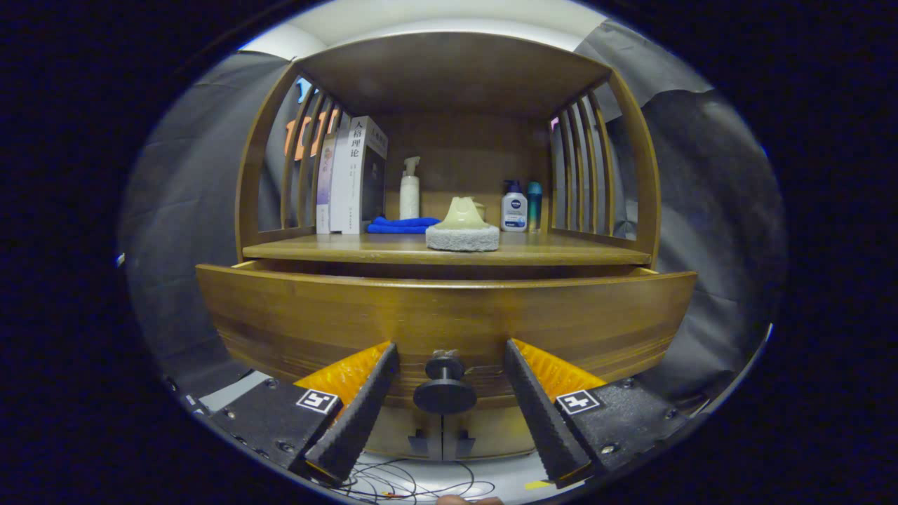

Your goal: Pull open the drawer, take out the items inside it, and place them on the countertop above the cabinet.

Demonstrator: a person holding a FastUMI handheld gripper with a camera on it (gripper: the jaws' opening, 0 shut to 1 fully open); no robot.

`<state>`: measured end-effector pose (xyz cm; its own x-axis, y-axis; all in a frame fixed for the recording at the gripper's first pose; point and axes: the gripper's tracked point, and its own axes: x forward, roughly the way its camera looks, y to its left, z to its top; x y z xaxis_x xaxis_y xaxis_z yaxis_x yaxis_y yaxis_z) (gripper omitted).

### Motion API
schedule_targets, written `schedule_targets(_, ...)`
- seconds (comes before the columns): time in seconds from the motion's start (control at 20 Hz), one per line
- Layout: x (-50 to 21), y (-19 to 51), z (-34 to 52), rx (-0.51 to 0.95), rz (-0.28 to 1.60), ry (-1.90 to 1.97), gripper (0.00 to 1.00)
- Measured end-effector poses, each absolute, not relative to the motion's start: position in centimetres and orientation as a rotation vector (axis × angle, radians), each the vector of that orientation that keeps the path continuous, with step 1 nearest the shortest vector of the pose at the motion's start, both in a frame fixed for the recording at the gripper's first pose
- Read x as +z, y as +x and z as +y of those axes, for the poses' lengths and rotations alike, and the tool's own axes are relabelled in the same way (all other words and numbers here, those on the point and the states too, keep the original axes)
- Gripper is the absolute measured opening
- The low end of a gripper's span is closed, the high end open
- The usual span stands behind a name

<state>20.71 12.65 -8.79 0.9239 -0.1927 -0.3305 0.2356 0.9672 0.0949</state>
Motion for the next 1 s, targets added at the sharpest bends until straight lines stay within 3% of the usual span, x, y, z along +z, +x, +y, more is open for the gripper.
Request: schedule_targets(1.0,-9.5,26.6,11.5,-0.226,0.323,0.125,0.98)
